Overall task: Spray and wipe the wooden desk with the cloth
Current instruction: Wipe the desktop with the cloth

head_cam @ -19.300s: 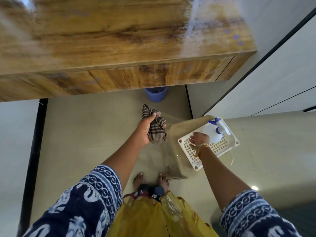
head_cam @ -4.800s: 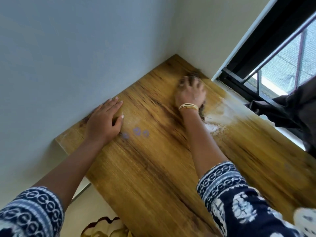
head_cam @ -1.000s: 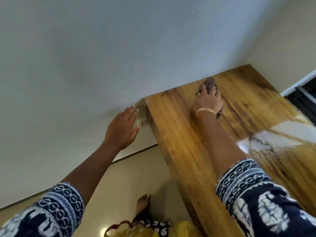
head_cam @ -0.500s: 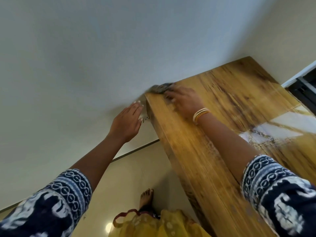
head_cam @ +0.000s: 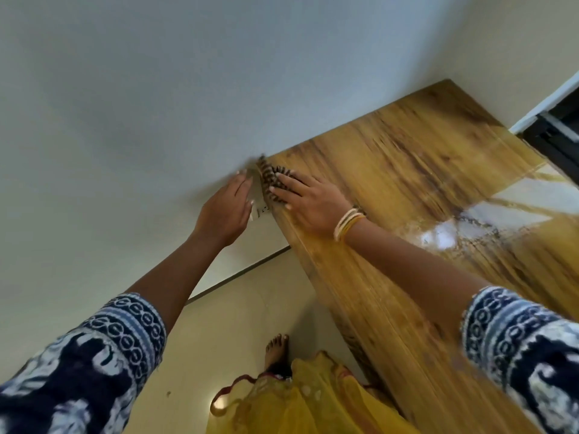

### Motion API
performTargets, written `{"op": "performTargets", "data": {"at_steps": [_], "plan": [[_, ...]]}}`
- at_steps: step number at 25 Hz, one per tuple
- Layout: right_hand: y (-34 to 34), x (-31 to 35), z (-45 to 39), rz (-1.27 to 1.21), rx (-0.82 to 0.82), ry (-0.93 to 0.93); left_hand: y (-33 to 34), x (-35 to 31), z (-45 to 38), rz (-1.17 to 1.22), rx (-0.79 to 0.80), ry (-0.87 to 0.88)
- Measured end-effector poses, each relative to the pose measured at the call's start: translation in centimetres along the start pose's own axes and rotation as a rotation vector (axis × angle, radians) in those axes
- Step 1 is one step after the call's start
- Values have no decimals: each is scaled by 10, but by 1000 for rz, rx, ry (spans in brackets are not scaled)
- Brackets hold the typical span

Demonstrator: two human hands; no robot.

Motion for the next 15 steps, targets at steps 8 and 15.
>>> {"op": "performTargets", "data": {"at_steps": [8,15], "plan": [[-24,-234,192,26,-100,1145,24,-44,-29,-14,145,68],[-16,-45,111,130,-117,460,32,-43,-30,-68,211,19]]}}
Point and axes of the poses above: each hand's wrist, its own z-axis away from the middle knuckle, its own y-axis out of the palm, x = y × z, the point moved 8 cm from there along -z, towards the middle knuckle, and after that the axes turned 2 degrees about -x, right-handed, at the moved point
